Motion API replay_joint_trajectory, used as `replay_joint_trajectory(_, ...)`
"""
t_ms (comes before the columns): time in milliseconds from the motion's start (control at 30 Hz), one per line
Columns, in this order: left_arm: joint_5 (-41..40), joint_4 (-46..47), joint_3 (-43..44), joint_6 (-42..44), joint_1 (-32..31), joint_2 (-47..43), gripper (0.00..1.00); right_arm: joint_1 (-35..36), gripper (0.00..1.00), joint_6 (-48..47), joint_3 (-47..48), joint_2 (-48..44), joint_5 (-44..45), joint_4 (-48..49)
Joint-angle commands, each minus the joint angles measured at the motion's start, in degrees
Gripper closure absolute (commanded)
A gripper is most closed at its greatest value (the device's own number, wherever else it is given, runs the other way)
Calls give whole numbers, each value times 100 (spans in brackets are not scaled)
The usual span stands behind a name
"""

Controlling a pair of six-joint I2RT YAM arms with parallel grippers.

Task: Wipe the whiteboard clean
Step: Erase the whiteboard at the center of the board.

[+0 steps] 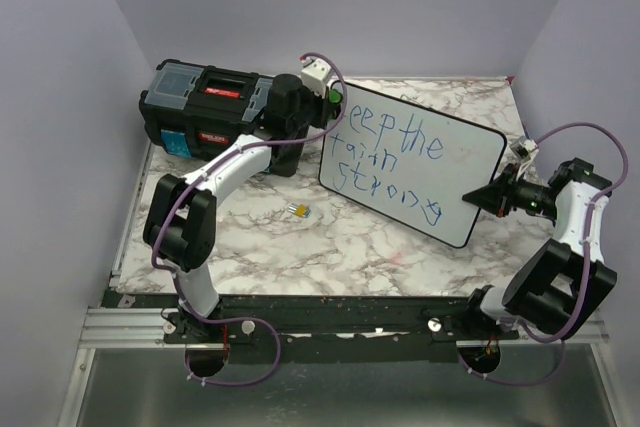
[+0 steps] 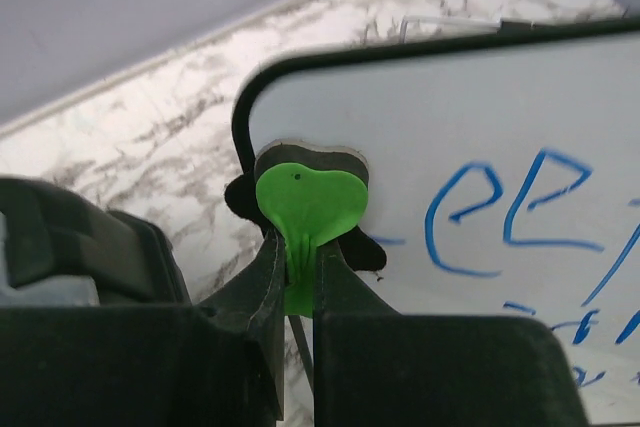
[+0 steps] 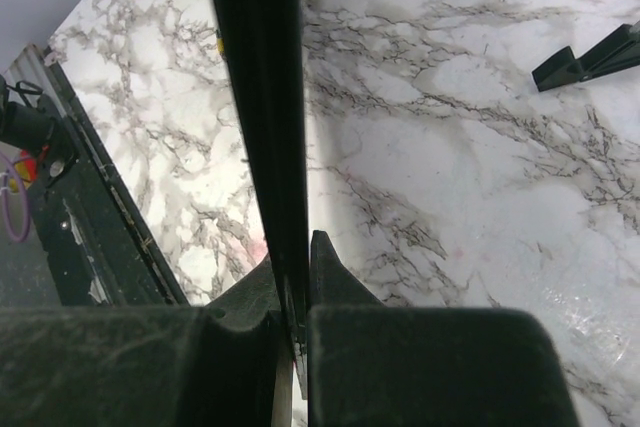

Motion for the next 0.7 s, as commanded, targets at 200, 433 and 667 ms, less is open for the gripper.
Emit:
replay_joint_trajectory(200,-25,-140,624,7,30,81,100,14,99,2015,-487,-939,-178,2155)
replay_joint_trajectory(433,134,1,283,116,29,83,100,14,99,958,-242,-588,-337,1105)
replay_joint_trajectory(667,306,-348,992,345,22,450,100,9,99,-1056,124,183,-416,-736)
